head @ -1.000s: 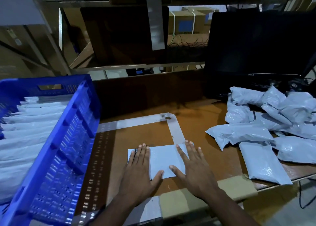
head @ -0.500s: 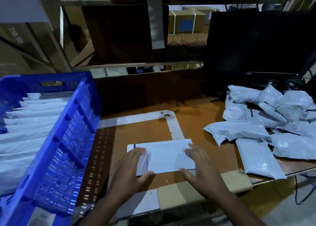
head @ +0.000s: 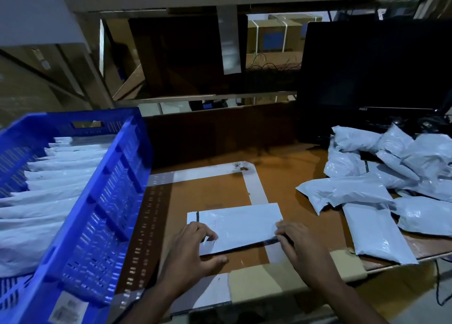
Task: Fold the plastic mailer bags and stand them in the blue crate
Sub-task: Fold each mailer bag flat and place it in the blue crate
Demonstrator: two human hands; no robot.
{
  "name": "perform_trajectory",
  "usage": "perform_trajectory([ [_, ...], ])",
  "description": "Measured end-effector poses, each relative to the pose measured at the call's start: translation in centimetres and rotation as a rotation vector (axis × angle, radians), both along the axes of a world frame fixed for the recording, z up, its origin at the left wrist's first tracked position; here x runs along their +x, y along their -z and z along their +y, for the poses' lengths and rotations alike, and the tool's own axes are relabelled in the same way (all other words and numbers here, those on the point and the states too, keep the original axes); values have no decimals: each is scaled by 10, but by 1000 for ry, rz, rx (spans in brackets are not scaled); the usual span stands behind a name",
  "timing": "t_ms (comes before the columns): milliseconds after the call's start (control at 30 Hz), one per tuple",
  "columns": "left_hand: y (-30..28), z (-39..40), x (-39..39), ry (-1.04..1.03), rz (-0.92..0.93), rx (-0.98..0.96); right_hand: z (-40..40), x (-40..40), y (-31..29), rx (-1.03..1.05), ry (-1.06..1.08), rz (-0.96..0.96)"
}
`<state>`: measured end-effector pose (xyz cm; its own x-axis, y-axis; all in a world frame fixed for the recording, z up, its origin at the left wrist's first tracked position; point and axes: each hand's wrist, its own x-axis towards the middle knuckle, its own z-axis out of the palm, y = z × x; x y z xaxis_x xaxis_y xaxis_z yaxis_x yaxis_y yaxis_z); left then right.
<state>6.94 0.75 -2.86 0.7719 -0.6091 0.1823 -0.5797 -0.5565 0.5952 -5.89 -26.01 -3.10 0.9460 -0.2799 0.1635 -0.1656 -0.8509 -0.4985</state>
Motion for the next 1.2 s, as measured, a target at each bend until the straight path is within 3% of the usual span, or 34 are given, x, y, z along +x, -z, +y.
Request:
perform_trajectory([
  [267,-67,-4,26,-163,-98,-102,3,32,-57,182,101,-222],
  [400,-125,4,37,-126,-14,-198,8,47,-77,275,58,-307],
  [633,-201,35,40,-146,-80,-188,32,67,-108,347,-105,-418],
  [933,-264,148,49,-324,-360,-180,125,102,-185,374,-445,-496],
  [1200,-283,291,64,-415,-369,-288,259,140,-229,406,-639,-532],
])
